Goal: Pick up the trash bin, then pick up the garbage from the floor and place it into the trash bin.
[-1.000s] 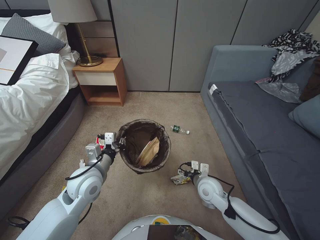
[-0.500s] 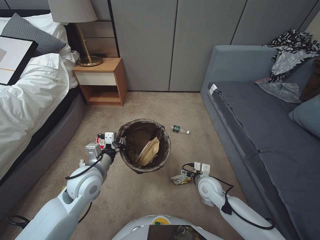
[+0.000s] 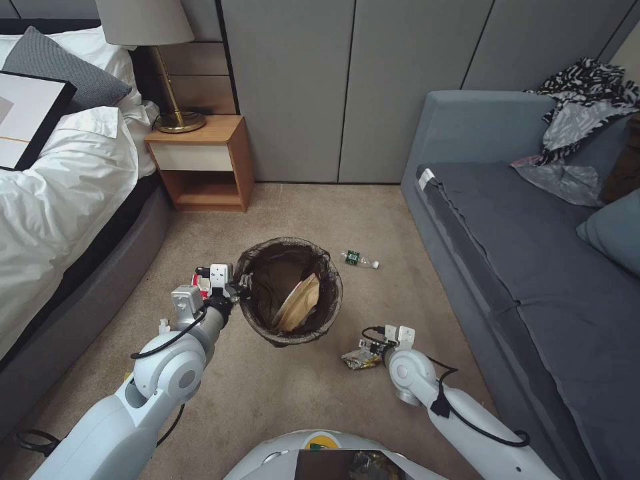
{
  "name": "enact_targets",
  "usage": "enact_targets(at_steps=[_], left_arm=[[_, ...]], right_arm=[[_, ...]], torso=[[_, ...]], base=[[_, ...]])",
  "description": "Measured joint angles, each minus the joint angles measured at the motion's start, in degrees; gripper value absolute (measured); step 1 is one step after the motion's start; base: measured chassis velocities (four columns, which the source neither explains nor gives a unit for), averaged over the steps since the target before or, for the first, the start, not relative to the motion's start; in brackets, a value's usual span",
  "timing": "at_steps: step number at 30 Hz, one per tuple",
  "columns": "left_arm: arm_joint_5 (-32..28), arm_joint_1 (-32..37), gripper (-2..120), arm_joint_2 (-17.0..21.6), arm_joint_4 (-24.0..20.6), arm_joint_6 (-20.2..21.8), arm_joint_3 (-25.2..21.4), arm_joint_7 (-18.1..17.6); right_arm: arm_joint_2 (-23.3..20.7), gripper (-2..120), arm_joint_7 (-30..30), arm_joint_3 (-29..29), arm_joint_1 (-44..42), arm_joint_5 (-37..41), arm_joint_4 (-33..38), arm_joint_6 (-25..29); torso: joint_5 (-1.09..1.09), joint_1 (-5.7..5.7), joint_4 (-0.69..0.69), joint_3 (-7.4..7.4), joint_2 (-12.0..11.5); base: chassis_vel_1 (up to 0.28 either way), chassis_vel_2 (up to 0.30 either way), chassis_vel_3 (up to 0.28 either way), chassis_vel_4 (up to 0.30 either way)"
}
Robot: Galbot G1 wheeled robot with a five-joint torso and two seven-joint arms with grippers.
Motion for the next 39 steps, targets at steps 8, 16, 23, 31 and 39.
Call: enact_targets(at_steps=[8, 16, 23, 31, 39], left_arm=[[0.0, -0.1, 5, -0.2, 0.0, 0.0, 0.0, 0.0], [0.0, -0.1, 5, -0.1, 0.1, 0.0, 0.0, 0.0], [0.0, -0.4, 5, -0.4, 0.2, 0.0, 0.2, 0.0], [-0.1, -0.6, 5, 0.0, 0.2, -0.1, 0.4, 0.0], [-0.2, -0.6, 5, 0.2, -0.1, -0.1, 0.3, 0.0]], right_arm=[[1.8, 100, 0.1, -0.3, 1.5, -0.3, -3.2, -0.1], [2.3, 99, 0.1, -0.3, 2.2, -0.9, -5.6, 0.1], [2.2, 79, 0.2, -0.2, 2.0, -1.9, -5.8, 0.4], [3.3, 48, 0.1, -0.2, 1.6, -2.9, -6.9, 0.6], [4.4, 36, -0.2, -0.2, 1.7, -3.4, -8.1, 0.6]], torso=[[0.00, 0.00, 0.00, 0.00, 0.0], [0.00, 0.00, 0.00, 0.00, 0.0], [0.00, 0.00, 0.00, 0.00, 0.0], [0.00, 0.00, 0.00, 0.00, 0.0], [0.00, 0.00, 0.00, 0.00, 0.0]], base=[[0.000, 0.000, 0.000, 0.000], [0.000, 0.000, 0.000, 0.000], [0.000, 0.000, 0.000, 0.000], [0.000, 0.000, 0.000, 0.000], [0.000, 0.000, 0.000, 0.000]])
